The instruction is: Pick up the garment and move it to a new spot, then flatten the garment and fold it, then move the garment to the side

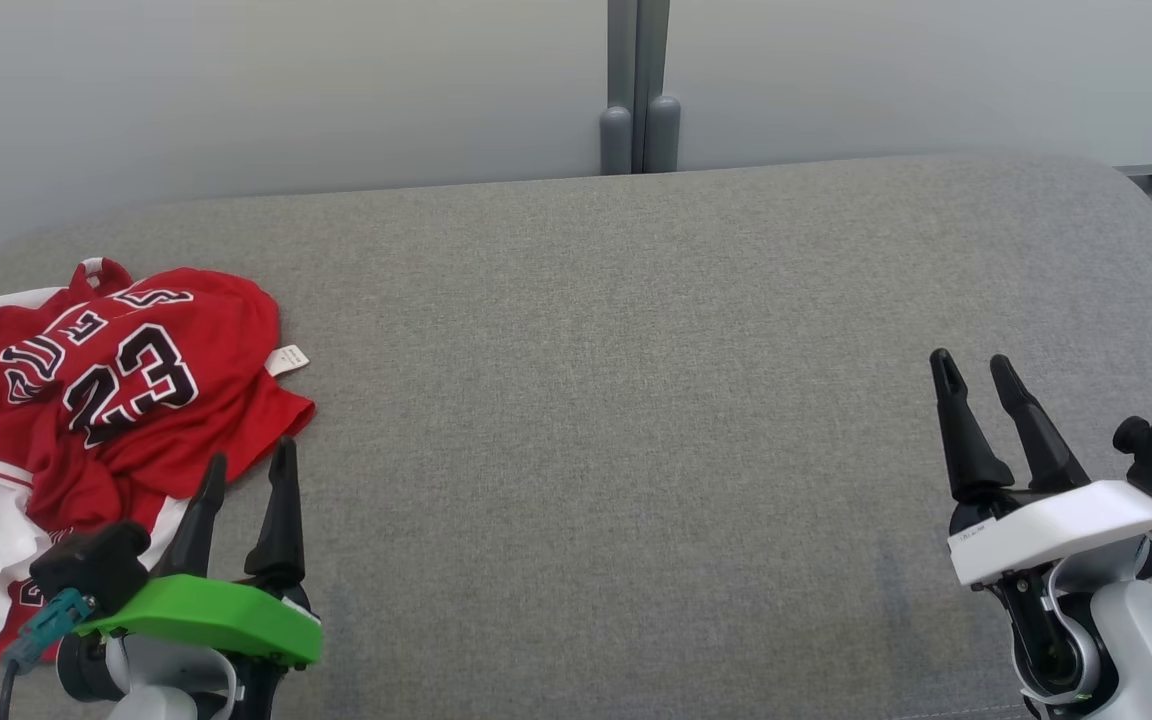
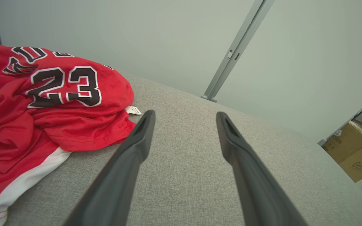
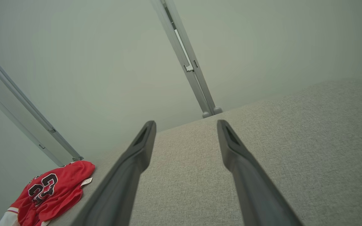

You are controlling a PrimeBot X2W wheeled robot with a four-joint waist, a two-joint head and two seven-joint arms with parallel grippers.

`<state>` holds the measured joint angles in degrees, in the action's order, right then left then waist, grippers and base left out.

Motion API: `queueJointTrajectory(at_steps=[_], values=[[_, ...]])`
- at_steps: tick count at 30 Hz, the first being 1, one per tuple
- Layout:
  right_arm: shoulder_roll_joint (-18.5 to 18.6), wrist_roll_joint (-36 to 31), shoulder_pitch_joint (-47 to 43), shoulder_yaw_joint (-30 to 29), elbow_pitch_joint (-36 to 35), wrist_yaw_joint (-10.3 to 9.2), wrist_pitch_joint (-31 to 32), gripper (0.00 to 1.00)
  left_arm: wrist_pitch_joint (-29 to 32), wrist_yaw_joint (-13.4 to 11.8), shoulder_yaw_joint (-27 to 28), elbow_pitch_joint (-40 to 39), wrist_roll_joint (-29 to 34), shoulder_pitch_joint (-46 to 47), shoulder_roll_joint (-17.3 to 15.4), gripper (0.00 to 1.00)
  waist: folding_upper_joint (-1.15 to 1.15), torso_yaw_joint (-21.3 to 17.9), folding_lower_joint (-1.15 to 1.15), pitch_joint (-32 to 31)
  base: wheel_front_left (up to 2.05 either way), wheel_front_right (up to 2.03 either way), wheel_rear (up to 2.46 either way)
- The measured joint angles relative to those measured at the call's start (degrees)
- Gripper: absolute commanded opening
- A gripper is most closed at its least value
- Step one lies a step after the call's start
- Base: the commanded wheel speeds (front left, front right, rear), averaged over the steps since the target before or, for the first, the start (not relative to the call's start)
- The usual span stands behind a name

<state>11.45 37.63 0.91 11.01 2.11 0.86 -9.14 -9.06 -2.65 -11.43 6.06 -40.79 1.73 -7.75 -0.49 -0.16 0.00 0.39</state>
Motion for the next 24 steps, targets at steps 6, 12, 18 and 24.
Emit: queueJointTrajectory(at_steps=[6, 12, 18, 24], values=[[1.1, -4.7, 0.0, 1.2, -0.9, -0.46, -1.3, 1.00, -1.2, -0.9, -1.2, -1.1, 4.5, 0.0, -0.2, 1.00, 0.00, 0.0, 0.00, 0.0, 0.00, 0.00, 0.00], [1.4, -9.0, 0.0, 2.4, -1.6, -0.97, -2.4, 1.00, -2.4, -1.6, -1.9, -1.8, 8.6, 0.0, -0.4, 1.00, 0.00, -0.1, 0.00, -0.1, 0.00, 0.00, 0.00], [1.7, -13.1, 0.0, 3.3, -2.4, -1.32, -3.5, 1.00, -3.4, -2.5, -3.0, -2.9, 12.7, 0.0, -0.5, 1.00, 0.00, -0.1, 0.00, -0.2, 0.00, 0.00, 0.00], [2.3, -17.3, 0.0, 4.4, -3.5, -1.59, -4.5, 1.00, -4.6, -2.9, -3.7, -3.7, 16.9, 0.0, -0.9, 1.00, 0.00, -0.2, 0.00, -0.2, 0.00, 0.00, 0.00]])
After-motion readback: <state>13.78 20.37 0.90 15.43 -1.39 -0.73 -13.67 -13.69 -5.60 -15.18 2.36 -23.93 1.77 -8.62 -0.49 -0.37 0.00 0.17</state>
